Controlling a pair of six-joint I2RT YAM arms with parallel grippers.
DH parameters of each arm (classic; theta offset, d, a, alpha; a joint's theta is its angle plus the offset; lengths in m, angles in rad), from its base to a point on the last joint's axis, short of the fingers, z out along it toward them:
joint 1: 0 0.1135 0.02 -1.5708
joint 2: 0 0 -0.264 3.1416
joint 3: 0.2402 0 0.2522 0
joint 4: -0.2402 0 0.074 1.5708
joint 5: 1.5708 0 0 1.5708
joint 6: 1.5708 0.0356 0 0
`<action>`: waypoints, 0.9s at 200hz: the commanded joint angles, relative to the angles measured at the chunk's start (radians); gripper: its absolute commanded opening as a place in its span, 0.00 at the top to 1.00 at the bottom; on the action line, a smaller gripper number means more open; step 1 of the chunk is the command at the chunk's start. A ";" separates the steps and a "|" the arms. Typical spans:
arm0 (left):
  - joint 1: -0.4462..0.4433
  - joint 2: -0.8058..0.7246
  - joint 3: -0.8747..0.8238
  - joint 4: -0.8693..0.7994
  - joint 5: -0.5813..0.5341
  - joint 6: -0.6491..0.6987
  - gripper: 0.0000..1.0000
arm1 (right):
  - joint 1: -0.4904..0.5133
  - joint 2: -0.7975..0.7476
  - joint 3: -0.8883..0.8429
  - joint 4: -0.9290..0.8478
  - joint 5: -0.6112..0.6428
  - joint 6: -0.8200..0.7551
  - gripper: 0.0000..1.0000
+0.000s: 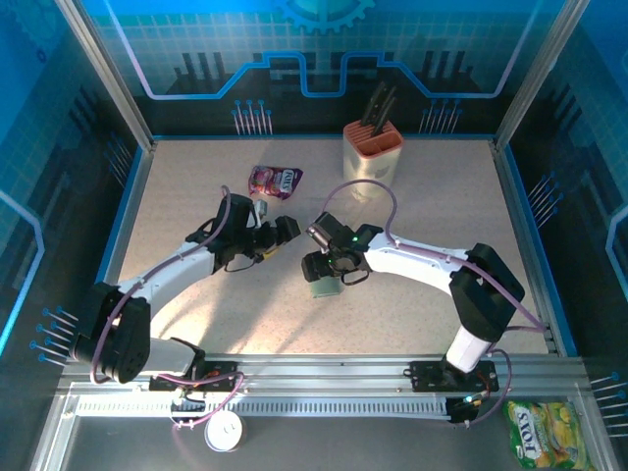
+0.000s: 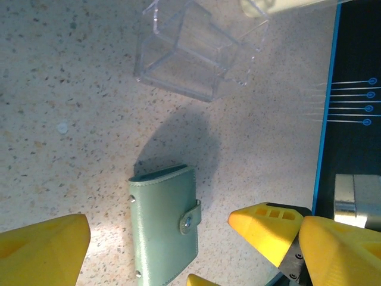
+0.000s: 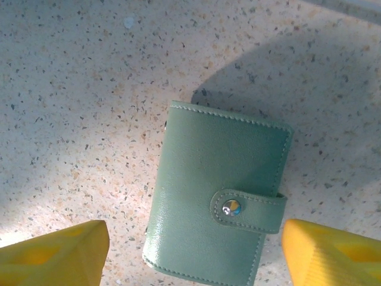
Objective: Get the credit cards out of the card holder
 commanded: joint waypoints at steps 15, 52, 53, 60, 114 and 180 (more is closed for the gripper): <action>-0.008 -0.039 -0.051 0.031 -0.027 -0.041 0.13 | -0.010 0.041 -0.001 -0.048 -0.033 0.038 0.33; -0.008 -0.051 -0.106 0.091 -0.039 -0.084 0.29 | -0.023 0.071 0.008 -0.080 -0.034 0.013 0.47; -0.008 -0.051 -0.108 0.092 -0.039 -0.085 0.29 | -0.024 0.072 0.008 -0.081 -0.034 0.013 0.47; -0.008 -0.054 -0.122 0.109 -0.038 -0.093 0.32 | -0.027 0.081 0.017 -0.088 -0.039 0.008 0.50; -0.008 -0.085 -0.164 0.131 -0.040 -0.106 0.54 | -0.030 0.142 0.115 -0.184 0.016 -0.058 0.58; -0.008 -0.082 -0.166 0.137 -0.037 -0.089 0.54 | -0.049 0.198 0.172 -0.227 0.032 -0.136 0.63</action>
